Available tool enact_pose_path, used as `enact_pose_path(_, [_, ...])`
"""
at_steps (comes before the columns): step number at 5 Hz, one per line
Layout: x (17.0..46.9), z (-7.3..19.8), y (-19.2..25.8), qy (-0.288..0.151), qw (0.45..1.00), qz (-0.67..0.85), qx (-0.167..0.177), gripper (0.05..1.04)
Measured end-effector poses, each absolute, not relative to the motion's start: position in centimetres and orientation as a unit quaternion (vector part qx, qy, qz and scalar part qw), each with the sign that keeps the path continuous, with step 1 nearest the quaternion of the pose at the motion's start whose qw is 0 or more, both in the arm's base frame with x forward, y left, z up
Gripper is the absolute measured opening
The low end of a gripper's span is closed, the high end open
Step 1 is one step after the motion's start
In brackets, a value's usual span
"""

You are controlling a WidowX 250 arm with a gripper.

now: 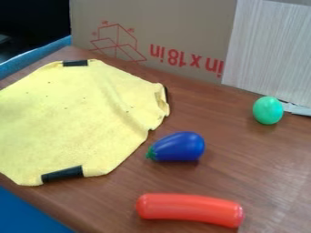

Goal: Fold the cloth from bottom left to top right

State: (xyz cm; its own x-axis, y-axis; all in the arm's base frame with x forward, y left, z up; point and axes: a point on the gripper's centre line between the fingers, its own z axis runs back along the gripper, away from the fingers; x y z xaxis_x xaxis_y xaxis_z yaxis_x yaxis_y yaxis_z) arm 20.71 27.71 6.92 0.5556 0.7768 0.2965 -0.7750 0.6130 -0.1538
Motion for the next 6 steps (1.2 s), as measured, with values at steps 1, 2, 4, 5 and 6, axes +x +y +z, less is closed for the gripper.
enact_pose_path(1, [20.8, 6.4, 28.0, -0.164, 0.878, 0.45, 0.013, 0.669])
enact_pose_path(2, [20.8, 6.3, 28.0, -0.167, 0.879, 0.447, 0.016, 0.367])
enact_pose_path(4, [21.7, 6.8, 25.2, -0.134, 0.886, 0.443, -0.036, 0.075])
enact_pose_path(5, [23.9, 8.8, 23.2, -0.127, 0.877, 0.46, -0.052, 0.064])
enact_pose_path(6, [27.2, 9.4, 19.6, -0.112, 0.873, 0.472, -0.051, 0.064])
